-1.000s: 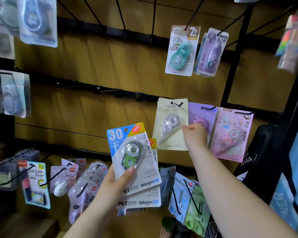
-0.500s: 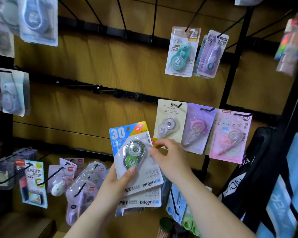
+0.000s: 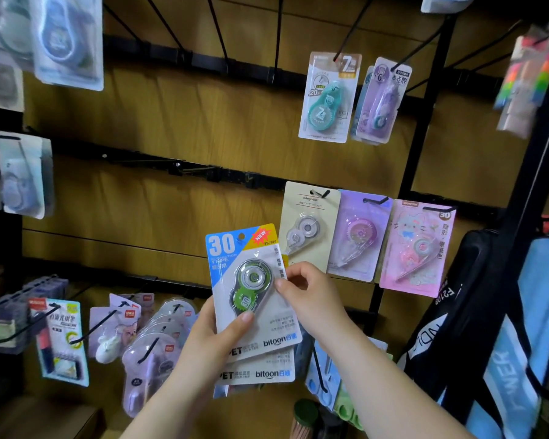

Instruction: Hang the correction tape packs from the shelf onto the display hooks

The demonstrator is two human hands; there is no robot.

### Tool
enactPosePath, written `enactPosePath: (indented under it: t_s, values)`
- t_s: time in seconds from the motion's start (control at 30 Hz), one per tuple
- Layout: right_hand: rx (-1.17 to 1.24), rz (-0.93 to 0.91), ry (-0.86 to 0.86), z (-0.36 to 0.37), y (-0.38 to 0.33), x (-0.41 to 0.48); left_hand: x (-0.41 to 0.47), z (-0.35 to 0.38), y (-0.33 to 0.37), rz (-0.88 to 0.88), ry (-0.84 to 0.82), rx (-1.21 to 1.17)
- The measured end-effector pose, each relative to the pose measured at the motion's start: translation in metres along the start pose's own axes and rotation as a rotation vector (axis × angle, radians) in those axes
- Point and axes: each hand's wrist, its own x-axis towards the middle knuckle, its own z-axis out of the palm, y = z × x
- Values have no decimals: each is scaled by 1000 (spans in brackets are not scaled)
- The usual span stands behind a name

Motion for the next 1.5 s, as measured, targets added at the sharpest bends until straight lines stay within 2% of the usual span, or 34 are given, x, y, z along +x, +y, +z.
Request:
enactPosePath:
  t_s: [0.2, 0.47, 0.83, 1.1, 1.3, 1.5]
  values:
    - [211, 11, 113, -2, -12, 8, 1, -19, -2, 6, 60, -5]
    - [266, -192, 216, 1, -40, 19, 0, -41, 5, 0, 112, -30]
    - [200, -76, 304, 9, -37, 39, -3, -55, 9, -9, 132, -59]
    - [156, 3, 365, 21, -37, 66, 0, -69, 5, -9, 179, 13]
    - [-121, 3, 418, 32, -38, 86, 1, -83, 8, -3, 180, 21]
    - [-157, 60, 353, 41, -36, 90, 1, -83, 15, -12, 183, 13]
